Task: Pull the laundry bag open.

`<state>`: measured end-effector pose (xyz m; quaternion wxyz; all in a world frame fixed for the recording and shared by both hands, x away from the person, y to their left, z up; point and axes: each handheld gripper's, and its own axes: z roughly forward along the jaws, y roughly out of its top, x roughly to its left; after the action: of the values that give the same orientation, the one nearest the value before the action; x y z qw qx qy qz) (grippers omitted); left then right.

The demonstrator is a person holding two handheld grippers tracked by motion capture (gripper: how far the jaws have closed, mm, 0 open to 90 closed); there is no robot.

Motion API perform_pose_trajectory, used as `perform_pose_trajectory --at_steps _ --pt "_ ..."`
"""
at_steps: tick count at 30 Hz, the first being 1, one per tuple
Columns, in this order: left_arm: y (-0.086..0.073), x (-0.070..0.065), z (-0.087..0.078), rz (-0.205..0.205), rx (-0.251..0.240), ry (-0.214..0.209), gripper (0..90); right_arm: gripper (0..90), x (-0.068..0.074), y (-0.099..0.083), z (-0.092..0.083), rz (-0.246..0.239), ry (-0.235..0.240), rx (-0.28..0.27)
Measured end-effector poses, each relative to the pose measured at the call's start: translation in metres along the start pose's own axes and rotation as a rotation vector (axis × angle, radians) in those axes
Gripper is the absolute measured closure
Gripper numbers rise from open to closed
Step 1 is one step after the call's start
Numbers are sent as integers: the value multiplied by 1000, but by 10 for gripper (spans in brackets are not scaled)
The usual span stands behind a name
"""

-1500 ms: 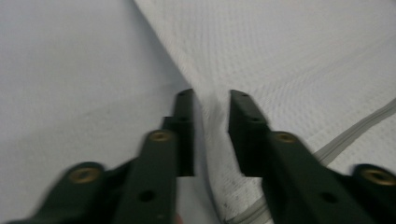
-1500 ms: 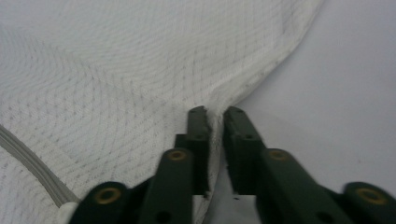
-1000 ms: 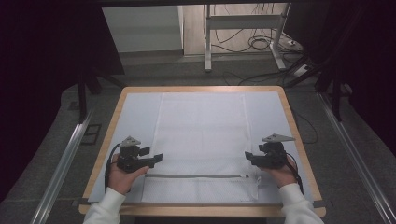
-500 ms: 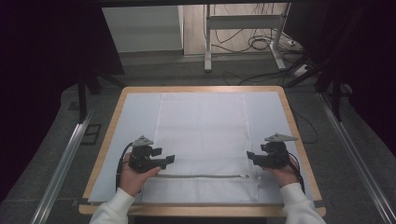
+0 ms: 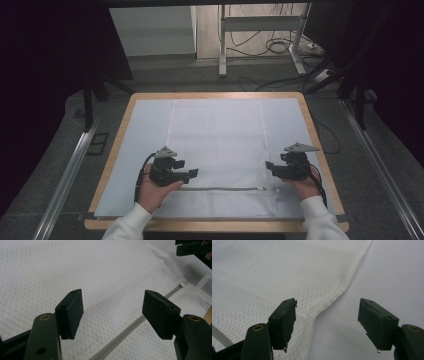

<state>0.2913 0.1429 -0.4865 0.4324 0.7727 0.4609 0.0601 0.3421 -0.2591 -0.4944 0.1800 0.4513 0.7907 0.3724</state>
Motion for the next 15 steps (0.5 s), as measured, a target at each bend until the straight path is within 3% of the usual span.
perform_pose_trajectory --at_steps 5,15 --pt "1 -7 7 14 16 -14 339 305 2 0 0 -11 9 -4" --pt "6 -19 15 5 10 -54 332 304 0 1 3 -12 -2 8"
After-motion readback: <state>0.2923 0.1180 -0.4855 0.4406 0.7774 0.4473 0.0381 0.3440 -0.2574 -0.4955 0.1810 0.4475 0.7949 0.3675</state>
